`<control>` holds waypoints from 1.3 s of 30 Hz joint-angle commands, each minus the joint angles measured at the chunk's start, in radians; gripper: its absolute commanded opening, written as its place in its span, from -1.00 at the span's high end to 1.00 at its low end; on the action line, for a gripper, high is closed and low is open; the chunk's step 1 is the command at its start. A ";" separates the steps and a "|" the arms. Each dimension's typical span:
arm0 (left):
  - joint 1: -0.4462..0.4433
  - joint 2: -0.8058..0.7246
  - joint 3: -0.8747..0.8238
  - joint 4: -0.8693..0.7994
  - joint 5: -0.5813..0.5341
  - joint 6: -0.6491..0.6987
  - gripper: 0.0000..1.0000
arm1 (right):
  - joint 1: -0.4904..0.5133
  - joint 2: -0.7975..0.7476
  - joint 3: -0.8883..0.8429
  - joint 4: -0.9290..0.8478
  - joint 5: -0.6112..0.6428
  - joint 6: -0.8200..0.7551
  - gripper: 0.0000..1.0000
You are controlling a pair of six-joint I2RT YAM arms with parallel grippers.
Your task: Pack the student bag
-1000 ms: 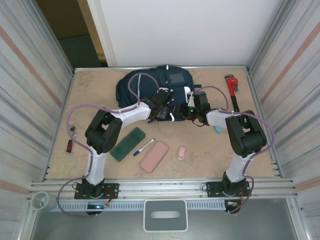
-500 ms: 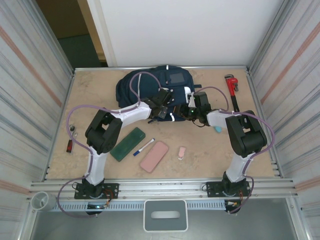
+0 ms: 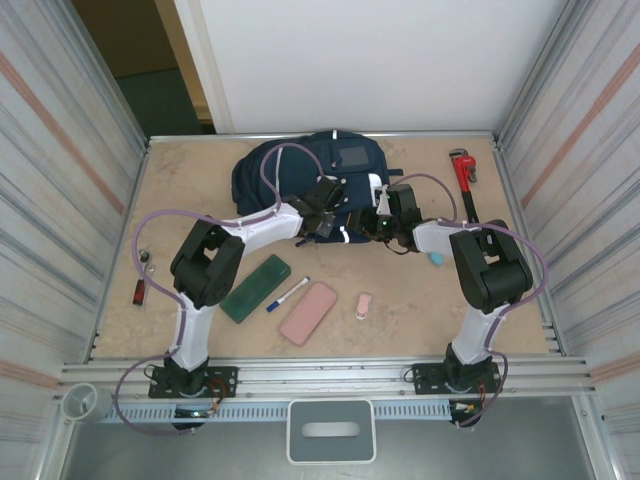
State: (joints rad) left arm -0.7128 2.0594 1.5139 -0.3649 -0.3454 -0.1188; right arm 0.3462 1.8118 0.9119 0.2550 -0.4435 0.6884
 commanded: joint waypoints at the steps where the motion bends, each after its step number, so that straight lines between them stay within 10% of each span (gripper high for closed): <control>1: 0.006 0.026 0.049 -0.019 -0.032 0.028 0.43 | -0.013 0.038 -0.027 -0.065 0.028 -0.007 0.17; 22: 0.006 0.042 0.084 -0.033 -0.050 0.068 0.89 | -0.018 0.035 -0.027 -0.091 0.055 -0.005 0.17; 39: 0.131 -0.256 -0.233 0.167 -0.095 0.040 1.00 | -0.124 0.023 0.026 -0.235 0.138 -0.029 0.17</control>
State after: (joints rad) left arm -0.6331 1.8622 1.3109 -0.2287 -0.3660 -0.0639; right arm 0.2665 1.8133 0.9291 0.1997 -0.4198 0.6983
